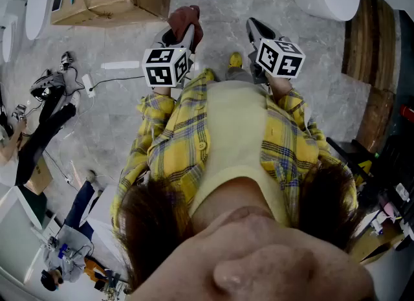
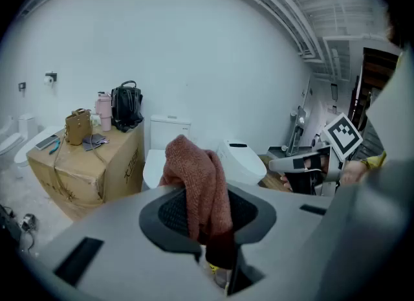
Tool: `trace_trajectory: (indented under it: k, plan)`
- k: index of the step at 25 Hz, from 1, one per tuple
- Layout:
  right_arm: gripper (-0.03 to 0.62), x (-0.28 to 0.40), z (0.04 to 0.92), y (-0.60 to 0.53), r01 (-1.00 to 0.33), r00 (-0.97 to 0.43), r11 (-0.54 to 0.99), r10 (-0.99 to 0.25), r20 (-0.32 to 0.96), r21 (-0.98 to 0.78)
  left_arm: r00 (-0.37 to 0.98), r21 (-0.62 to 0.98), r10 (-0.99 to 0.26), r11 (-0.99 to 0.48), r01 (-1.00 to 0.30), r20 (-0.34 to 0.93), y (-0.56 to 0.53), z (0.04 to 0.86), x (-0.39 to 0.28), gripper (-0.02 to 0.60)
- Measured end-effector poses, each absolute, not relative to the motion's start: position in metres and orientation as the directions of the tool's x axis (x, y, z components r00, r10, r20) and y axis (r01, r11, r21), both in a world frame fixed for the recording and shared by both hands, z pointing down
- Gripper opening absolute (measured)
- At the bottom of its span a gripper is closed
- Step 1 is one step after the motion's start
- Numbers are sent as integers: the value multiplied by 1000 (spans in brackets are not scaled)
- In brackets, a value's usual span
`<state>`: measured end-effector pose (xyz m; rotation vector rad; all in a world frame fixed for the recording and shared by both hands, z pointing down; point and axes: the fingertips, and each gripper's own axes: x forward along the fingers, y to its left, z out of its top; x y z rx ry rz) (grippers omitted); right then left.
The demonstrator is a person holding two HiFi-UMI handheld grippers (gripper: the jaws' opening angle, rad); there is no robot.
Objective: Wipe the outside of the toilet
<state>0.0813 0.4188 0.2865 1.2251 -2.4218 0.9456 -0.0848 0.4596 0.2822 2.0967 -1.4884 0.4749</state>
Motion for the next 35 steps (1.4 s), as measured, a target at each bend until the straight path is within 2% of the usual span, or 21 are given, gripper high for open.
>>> trace_trajectory:
  k: [35]
  plan:
    - [25,136,303,343,-714,-697,474,-553,456,-516,263,184,-789,-192,-964,555,387,272,-11,98]
